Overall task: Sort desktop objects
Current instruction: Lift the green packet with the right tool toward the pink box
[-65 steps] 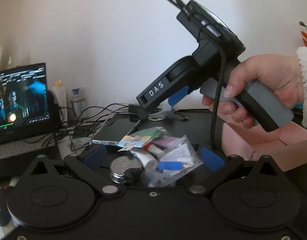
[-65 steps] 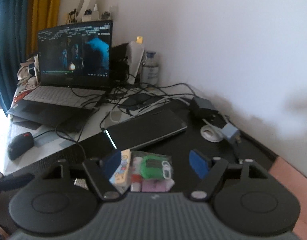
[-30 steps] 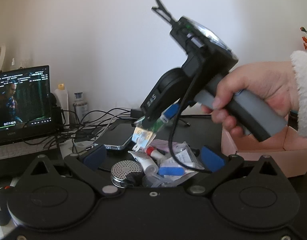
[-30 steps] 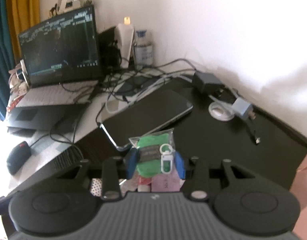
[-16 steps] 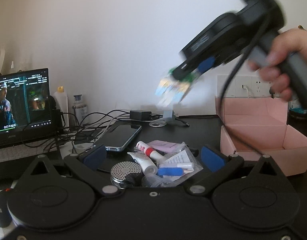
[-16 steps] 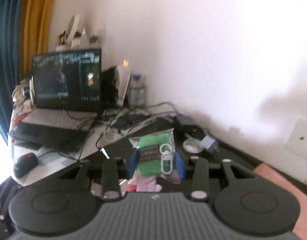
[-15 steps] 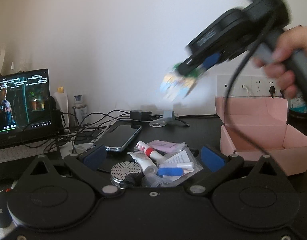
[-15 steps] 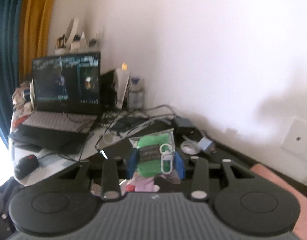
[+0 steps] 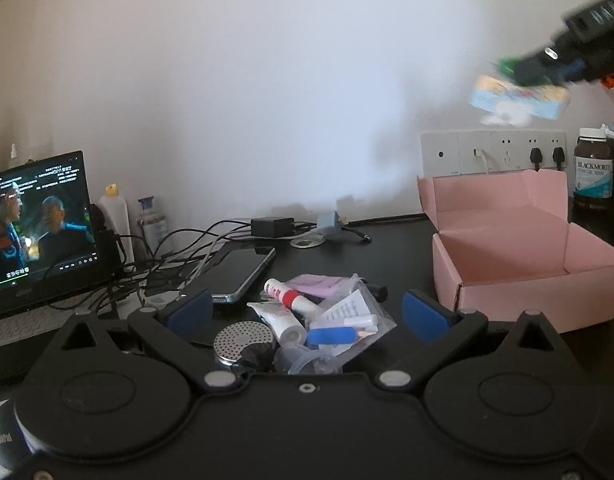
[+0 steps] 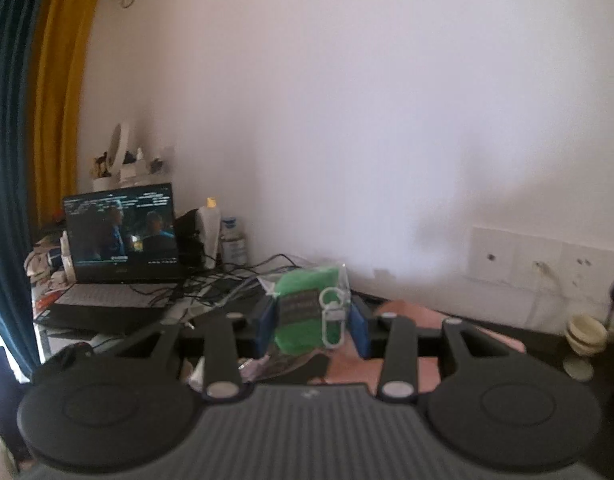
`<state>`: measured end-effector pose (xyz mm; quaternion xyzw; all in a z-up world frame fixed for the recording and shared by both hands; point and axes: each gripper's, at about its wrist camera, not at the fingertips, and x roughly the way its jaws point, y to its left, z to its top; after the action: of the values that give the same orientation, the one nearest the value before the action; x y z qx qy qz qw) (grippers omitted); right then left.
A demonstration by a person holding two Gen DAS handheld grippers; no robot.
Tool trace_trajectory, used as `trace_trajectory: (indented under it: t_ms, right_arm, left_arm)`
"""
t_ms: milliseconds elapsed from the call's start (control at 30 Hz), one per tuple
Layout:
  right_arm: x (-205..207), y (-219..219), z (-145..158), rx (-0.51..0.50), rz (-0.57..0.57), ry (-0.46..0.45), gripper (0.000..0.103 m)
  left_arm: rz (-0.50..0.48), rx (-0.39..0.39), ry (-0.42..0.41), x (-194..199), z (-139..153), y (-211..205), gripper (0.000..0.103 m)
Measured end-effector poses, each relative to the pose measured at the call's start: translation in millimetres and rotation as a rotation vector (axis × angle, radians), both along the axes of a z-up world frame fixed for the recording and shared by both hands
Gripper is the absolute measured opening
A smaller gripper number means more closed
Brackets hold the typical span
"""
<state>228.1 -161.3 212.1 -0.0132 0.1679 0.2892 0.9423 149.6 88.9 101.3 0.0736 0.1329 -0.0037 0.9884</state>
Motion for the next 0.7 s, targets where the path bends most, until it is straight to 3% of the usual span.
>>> trace_trajectory:
  t_ms: [300, 700]
  right_arm:
    - [15.0, -26.4, -44.8, 0.044, -0.077, 0.159, 0.038]
    - [32.8, -13.6, -80.6, 0.039, -0.084, 0.248, 0.038]
  left_arm:
    - [-0.005, 0.008, 0.01, 1.9, -0.6, -1.5, 0.103]
    - [-0.013, 0.005, 0.011, 0.7, -0.3, -0.9, 0.103]
